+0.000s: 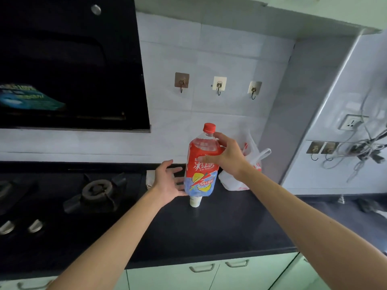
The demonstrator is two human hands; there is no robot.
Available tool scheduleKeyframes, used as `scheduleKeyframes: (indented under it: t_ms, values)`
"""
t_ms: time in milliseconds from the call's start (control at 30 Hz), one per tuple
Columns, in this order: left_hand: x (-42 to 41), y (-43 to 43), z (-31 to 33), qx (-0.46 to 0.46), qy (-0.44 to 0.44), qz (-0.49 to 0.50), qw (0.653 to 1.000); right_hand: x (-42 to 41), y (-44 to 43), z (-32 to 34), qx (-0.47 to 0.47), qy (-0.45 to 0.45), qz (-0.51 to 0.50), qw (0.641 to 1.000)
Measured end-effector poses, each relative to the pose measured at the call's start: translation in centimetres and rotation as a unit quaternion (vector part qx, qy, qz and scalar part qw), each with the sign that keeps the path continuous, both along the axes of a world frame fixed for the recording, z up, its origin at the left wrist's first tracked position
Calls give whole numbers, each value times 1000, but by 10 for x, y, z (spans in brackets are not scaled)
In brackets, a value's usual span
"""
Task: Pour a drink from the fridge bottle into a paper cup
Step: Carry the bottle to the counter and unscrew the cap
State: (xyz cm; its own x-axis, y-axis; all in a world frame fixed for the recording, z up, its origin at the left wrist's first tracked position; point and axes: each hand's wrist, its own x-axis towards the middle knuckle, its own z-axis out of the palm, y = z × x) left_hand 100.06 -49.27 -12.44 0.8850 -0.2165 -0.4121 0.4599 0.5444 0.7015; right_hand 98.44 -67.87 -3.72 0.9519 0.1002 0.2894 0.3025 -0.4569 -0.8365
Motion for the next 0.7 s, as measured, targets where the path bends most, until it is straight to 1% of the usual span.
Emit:
scheduleKeyframes:
  t_ms: [167,300,500,700]
  values:
    - [28,14,-25,-2,9,-4,1000,20,14,-16,-2,5,3,1000]
    - [42,24,-50,3,20,-17,1000,31,22,-40,7,18,-1,1000]
    - [47,36,-93,-4,68,-22,997,46,31,-87,-16,48,-12,999]
    - [56,44,-132,-9,108,10,994,66,40,-128,-19,65,-9,998]
